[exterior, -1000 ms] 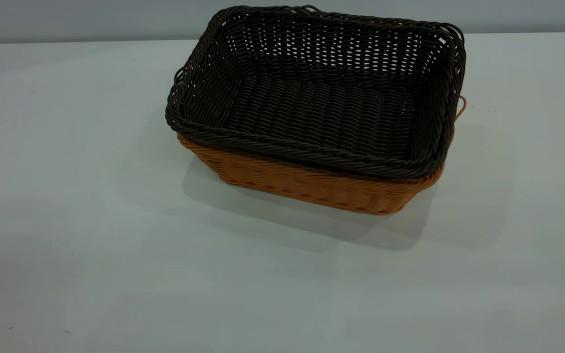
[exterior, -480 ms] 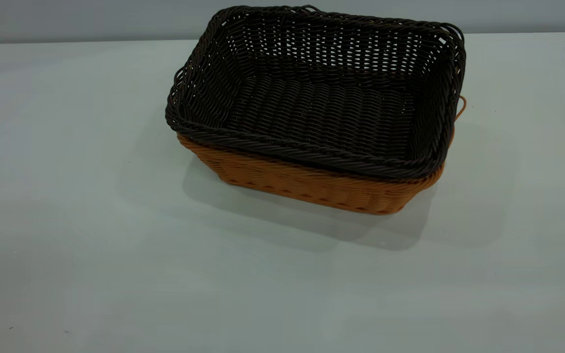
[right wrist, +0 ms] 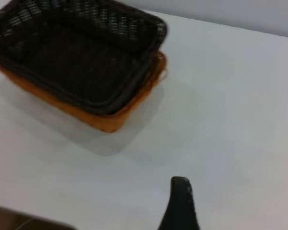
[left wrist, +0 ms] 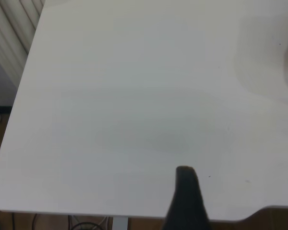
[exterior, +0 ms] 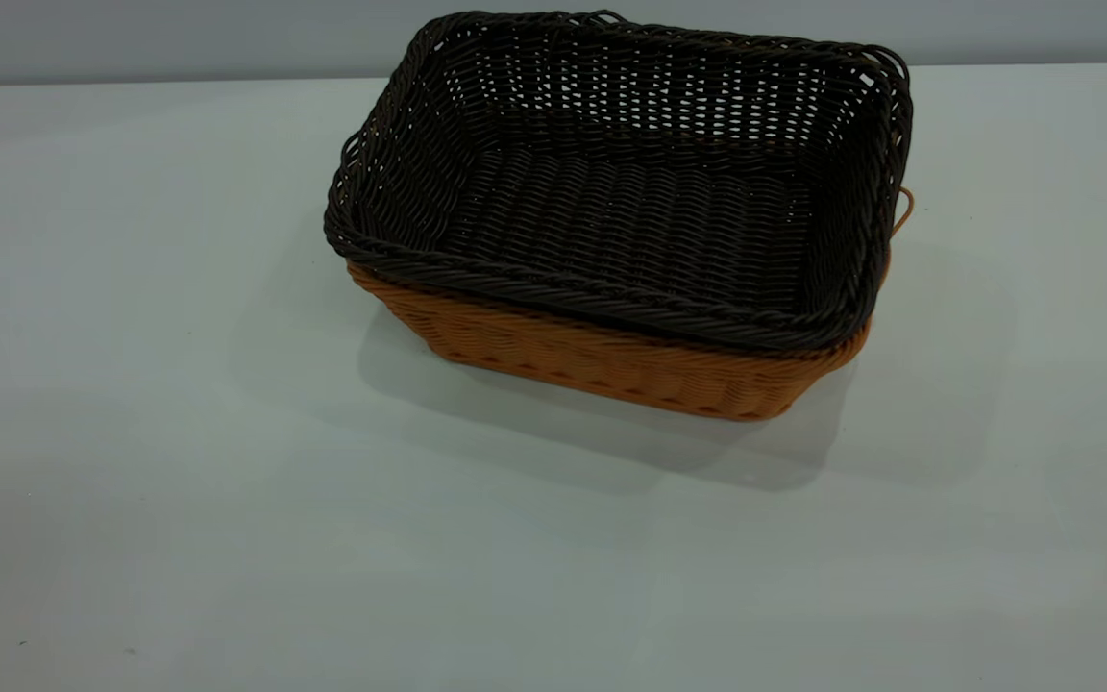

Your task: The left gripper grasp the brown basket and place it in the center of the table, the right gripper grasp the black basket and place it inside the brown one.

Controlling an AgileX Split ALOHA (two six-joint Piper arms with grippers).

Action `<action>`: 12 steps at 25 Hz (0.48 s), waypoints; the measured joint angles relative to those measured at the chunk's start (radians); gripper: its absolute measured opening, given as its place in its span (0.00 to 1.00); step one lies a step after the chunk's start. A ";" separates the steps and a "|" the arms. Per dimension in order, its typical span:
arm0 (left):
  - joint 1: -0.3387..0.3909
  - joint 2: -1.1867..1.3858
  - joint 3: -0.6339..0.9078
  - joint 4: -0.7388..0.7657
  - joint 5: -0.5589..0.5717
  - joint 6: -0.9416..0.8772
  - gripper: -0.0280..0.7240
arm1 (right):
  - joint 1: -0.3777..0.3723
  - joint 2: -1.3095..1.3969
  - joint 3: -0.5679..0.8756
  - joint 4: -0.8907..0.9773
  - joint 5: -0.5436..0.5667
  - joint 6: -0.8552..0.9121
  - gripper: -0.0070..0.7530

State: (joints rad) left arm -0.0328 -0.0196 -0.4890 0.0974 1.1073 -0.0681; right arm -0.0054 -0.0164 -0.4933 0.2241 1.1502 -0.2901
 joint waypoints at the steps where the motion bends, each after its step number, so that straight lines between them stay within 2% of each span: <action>1: 0.000 0.000 0.000 0.000 0.000 0.000 0.72 | -0.017 0.000 0.000 0.000 0.000 0.000 0.66; 7: 0.000 0.000 0.000 0.000 0.000 -0.002 0.72 | -0.121 0.000 0.000 -0.047 -0.002 0.005 0.61; 12: 0.000 0.000 0.000 0.000 0.000 -0.001 0.72 | -0.128 0.000 0.000 -0.134 -0.019 0.132 0.56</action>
State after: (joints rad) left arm -0.0328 -0.0196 -0.4890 0.0974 1.1073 -0.0694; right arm -0.1329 -0.0164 -0.4933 0.0905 1.1314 -0.1582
